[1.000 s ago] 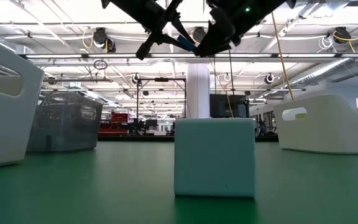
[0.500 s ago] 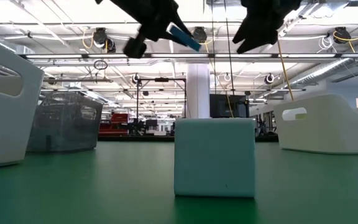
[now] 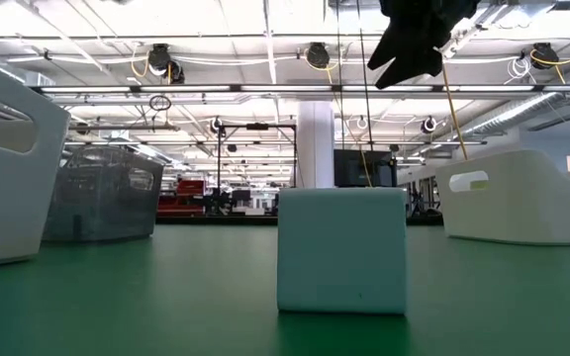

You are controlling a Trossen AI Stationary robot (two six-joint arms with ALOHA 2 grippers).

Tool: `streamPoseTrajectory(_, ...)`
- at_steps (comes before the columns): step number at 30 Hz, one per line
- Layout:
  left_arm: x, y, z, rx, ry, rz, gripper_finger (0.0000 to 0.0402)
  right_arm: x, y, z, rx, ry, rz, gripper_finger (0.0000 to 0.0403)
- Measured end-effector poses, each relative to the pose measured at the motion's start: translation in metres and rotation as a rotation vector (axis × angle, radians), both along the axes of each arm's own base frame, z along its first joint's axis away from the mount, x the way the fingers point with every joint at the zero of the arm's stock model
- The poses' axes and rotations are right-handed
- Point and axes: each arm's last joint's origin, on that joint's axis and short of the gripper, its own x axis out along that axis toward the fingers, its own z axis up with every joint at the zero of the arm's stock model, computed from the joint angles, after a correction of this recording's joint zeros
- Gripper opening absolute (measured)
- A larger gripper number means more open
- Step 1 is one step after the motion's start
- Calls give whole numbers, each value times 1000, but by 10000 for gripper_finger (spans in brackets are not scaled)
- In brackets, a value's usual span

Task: Sort & place blocks by color
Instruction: Put the blue block into the gray bin

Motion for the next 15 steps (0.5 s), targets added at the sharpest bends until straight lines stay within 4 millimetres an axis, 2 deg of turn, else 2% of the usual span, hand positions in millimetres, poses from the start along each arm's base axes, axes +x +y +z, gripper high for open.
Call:
streamPoseTrajectory(3, -17, -24, -3, -3, 99, 37, 60, 5, 0, -1, 15, -25, -13, 251)
streamPoseTrajectory(6, -32, -36, -7, 47, 187, 111, 57, 9, 1, -8, 63, -86, -24, 251)
streamPoseTrajectory(11, -51, -42, -13, 143, 316, 162, 65, 18, 13, -28, 306, -277, 118, 251)
streamPoseTrajectory(15, -57, -40, -19, 226, 364, 145, 68, 17, 28, -48, 448, -437, 190, 251)
